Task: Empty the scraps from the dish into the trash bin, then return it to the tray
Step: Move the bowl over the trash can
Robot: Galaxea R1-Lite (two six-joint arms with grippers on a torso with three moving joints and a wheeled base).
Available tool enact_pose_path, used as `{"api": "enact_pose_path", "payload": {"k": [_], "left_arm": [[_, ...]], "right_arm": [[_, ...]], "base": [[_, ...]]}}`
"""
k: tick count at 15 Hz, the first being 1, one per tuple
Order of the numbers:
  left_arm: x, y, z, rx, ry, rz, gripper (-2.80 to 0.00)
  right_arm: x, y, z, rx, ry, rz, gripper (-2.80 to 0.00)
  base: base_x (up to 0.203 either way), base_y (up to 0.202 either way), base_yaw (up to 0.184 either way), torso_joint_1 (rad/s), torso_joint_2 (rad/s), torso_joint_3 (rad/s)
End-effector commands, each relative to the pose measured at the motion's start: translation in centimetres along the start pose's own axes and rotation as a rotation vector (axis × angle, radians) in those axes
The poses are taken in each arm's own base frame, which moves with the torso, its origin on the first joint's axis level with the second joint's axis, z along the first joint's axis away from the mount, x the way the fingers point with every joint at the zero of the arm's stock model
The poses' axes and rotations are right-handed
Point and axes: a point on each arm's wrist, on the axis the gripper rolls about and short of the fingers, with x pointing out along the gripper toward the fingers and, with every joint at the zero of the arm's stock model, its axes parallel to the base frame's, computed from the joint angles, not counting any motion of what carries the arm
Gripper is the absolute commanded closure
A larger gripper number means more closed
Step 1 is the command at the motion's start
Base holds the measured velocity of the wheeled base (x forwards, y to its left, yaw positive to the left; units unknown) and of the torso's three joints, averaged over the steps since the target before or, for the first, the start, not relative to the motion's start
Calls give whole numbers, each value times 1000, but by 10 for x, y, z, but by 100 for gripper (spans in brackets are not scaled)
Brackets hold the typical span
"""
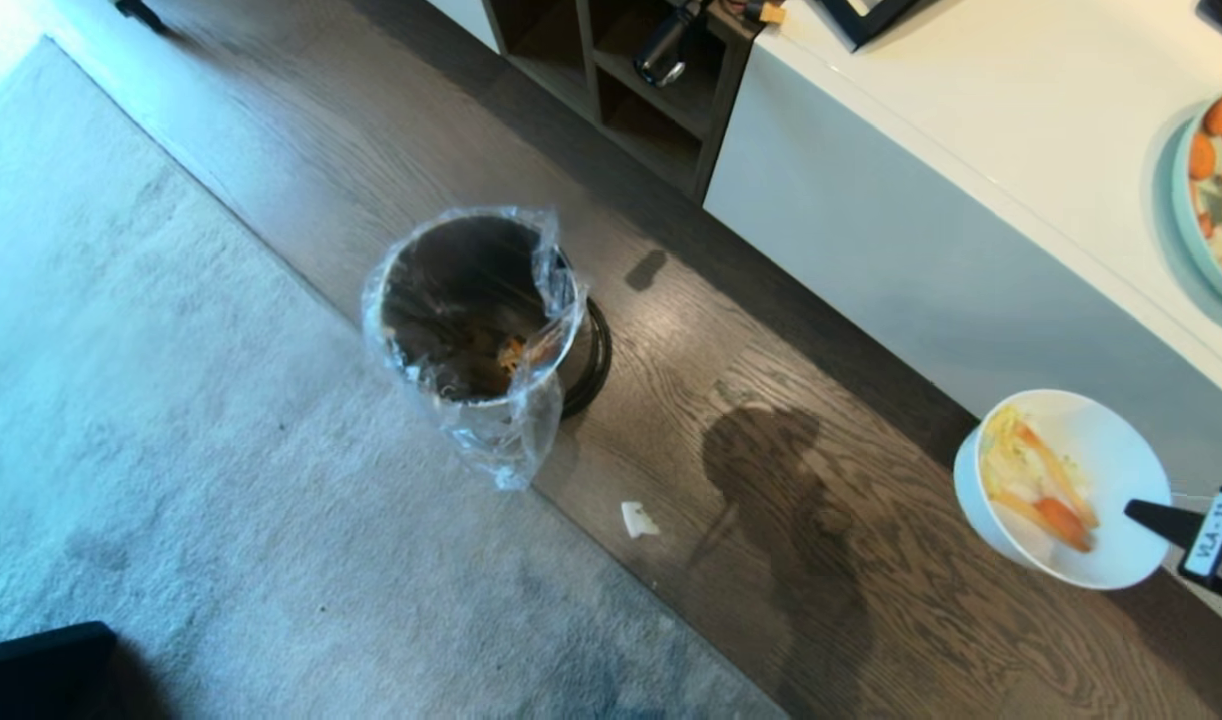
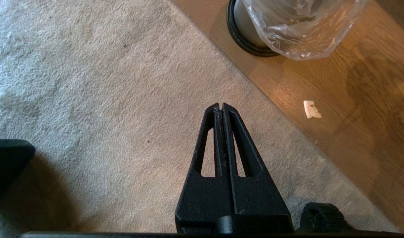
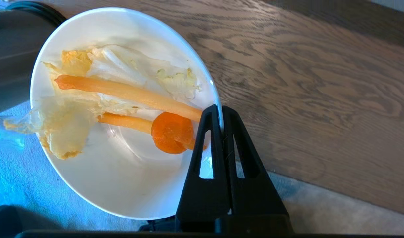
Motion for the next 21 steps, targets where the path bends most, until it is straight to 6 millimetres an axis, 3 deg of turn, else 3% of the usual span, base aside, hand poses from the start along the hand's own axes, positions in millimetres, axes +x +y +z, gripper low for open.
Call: {"api": "enact_pose_path", "payload": {"k": [1, 21], "left_arm": [[0, 0, 0, -1, 0, 1, 0], [0, 0, 0, -1, 0, 1, 0]], "right_arm": [[-1, 2, 4, -15, -40, 29, 0], [-2, 5, 5, -33, -47, 50, 0]], "base": [[0, 0, 0, 1, 7, -200], [0, 6, 0, 1, 1, -11]]}}
